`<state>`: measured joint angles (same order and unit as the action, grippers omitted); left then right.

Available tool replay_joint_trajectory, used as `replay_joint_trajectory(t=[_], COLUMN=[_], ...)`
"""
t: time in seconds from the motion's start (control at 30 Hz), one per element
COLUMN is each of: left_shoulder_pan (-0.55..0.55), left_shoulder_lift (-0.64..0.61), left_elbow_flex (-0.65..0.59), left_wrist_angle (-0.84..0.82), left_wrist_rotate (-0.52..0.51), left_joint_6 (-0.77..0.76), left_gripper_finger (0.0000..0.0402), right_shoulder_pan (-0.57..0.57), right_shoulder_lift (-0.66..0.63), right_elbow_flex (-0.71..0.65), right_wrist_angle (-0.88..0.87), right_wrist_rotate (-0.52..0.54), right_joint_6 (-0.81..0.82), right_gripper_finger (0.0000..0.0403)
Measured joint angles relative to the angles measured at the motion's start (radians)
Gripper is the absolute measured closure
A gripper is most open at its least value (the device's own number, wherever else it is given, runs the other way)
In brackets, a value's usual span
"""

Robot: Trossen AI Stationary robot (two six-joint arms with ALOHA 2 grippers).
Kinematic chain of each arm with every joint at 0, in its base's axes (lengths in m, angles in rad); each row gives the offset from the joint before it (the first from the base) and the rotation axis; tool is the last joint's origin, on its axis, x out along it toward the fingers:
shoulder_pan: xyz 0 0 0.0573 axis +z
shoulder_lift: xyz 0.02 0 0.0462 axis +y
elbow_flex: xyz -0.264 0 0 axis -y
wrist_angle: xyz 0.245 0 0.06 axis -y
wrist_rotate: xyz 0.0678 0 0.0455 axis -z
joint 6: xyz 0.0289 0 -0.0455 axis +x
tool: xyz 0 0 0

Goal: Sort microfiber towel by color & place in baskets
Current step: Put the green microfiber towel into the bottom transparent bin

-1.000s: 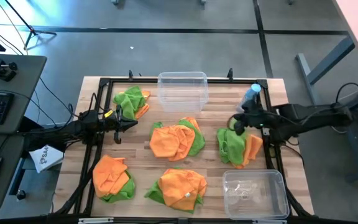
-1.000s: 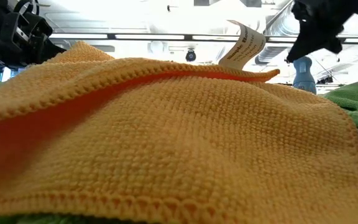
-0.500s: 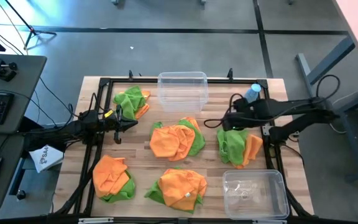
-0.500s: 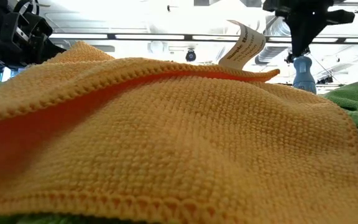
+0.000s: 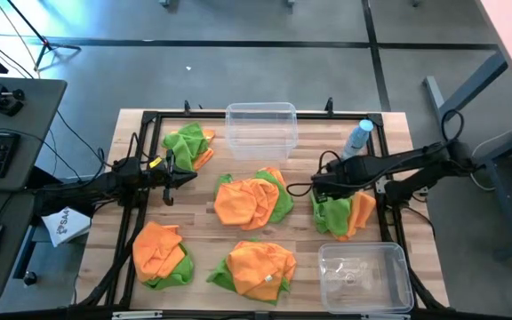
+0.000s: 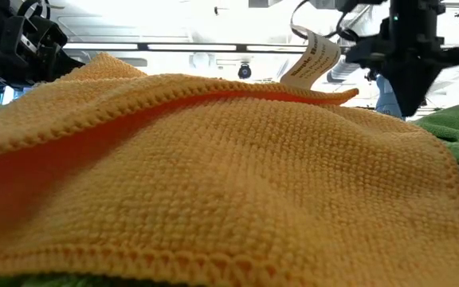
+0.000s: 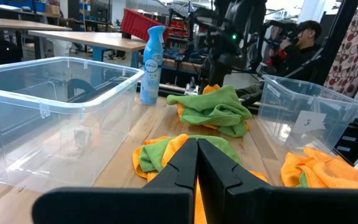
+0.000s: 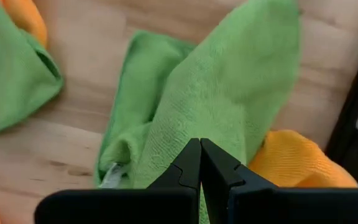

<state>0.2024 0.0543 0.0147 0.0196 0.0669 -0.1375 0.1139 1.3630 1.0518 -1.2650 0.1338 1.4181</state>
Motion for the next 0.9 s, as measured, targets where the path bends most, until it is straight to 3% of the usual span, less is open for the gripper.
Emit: replay_joint_trajectory(t=[0.17,0.6,0.9], left_shoulder_pan=[0.000,0.000,0.000], left_shoulder_lift=[0.000,0.000,0.000], left_elbow_flex=[0.000,0.000,0.000], left_wrist_angle=[0.000,0.000,0.000], left_wrist_rotate=[0.000,0.000,0.000], left_joint_6=[0.000,0.000,0.000], left_gripper_finger=[0.0401,0.0401,0.0401], right_shoulder_pan=[0.000,0.000,0.000], right_shoulder_lift=[-0.011,-0.011,0.022], right_elbow_flex=[-0.047,-0.054,-0.093], right_wrist_angle=[0.025,0.102,0.150], right_wrist_rotate=[-0.049,-0.066,-0.044], right_joint_6=[0.022,0.014,-0.017], right_gripper_finger=[0.0370,0.0186,0.0160])
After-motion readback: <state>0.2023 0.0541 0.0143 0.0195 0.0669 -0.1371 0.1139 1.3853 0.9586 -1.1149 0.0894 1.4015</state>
